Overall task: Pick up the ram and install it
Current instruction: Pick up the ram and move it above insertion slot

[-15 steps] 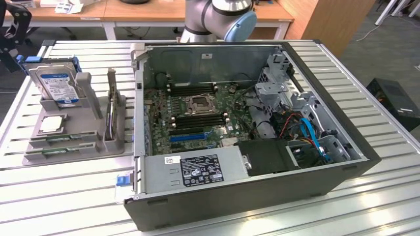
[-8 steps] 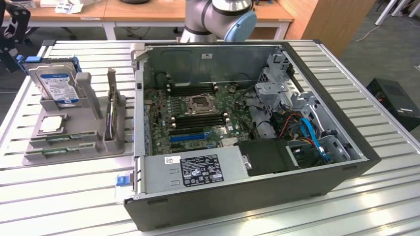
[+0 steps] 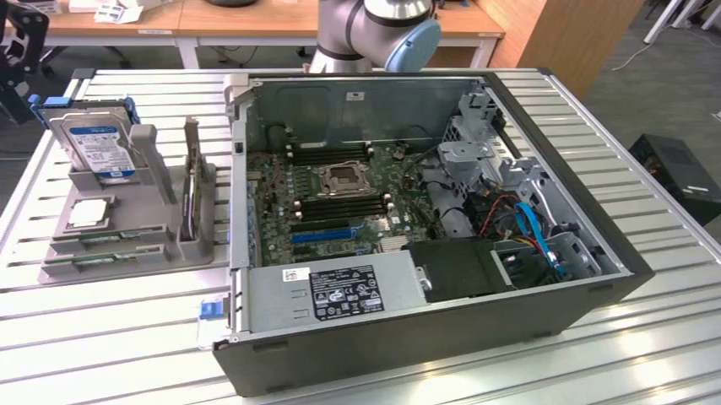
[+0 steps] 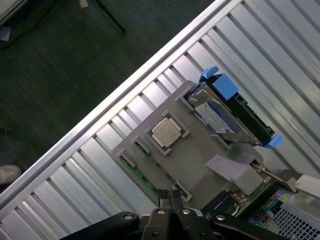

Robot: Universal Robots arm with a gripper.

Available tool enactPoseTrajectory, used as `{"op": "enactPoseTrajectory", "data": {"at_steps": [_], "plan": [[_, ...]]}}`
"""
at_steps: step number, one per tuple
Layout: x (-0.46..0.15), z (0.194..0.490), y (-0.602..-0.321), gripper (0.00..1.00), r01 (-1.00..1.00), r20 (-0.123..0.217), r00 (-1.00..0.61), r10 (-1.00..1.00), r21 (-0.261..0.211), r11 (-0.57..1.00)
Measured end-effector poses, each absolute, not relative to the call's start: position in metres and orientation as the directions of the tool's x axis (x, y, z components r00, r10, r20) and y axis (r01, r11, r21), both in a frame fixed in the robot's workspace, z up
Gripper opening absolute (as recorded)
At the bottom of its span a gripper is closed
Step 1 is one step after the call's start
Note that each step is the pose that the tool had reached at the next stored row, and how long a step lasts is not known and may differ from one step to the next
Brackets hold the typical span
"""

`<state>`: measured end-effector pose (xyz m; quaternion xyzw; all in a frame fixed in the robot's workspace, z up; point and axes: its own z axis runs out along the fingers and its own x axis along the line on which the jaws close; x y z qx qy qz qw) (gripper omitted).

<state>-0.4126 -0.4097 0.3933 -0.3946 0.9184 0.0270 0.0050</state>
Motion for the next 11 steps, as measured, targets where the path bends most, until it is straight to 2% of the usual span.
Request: {"op": "enactPoseTrajectory", "data": {"at_steps": [11], "plan": [[-0.4126,0.3933,-0.4097,0.11,-0.822,-0.03,-0.569,-0.822,0.046,0.567]]}}
